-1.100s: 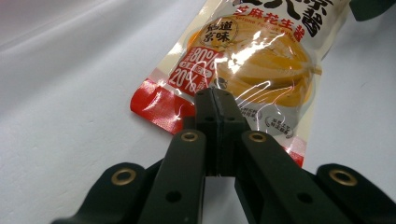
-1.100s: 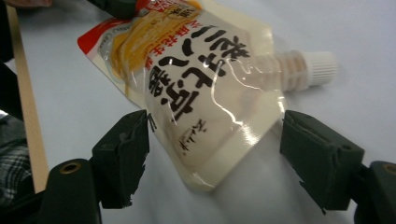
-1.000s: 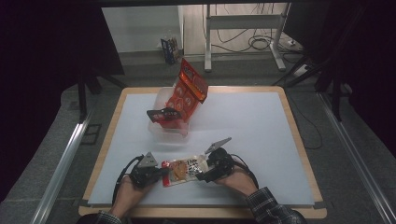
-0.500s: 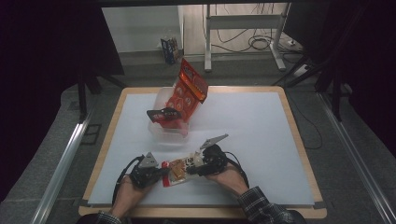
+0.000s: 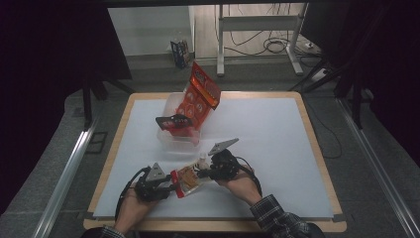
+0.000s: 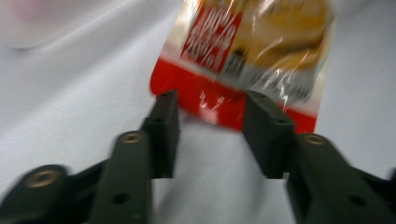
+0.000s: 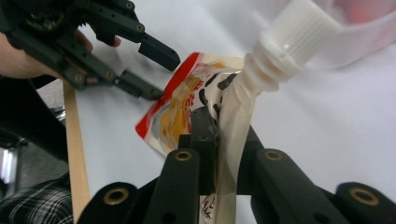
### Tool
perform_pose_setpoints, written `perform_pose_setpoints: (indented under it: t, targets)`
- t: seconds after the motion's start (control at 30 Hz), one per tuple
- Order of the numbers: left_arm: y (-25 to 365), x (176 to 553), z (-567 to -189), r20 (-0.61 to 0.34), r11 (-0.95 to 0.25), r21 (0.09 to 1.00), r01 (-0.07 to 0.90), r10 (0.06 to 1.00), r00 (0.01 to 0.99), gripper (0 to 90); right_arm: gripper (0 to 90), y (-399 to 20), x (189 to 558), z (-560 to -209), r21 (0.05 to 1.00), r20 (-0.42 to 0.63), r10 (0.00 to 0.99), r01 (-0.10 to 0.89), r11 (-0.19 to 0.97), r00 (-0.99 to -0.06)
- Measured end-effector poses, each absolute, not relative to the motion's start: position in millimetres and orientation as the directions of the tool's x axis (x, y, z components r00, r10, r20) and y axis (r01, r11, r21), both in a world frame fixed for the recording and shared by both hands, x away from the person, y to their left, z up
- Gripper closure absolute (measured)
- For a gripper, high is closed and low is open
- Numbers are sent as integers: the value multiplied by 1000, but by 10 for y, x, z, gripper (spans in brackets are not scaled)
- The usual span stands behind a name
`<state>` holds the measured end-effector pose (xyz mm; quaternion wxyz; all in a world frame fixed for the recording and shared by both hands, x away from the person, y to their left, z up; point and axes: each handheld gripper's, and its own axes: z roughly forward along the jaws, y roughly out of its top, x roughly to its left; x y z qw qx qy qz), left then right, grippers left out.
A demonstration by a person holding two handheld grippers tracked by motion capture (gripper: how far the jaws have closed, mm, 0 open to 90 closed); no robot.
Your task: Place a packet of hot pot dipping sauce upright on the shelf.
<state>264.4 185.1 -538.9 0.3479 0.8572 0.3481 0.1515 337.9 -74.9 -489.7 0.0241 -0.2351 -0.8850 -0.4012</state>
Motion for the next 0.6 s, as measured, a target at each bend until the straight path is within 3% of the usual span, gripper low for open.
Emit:
perform_pose_setpoints:
  t: [0.27, 0.6]
  targets:
    - [1812, 2610, -5369, 38, -499, 730, 468, 712, 701, 276, 853, -877, 3426, -4641, 729, 175, 393, 387, 564, -903]
    - [1875, 2606, -5304, -47, -395, 790, 469, 724, 688, 132, 853, -1022, 3450, -4444, 729, 110, 412, 356, 585, -904]
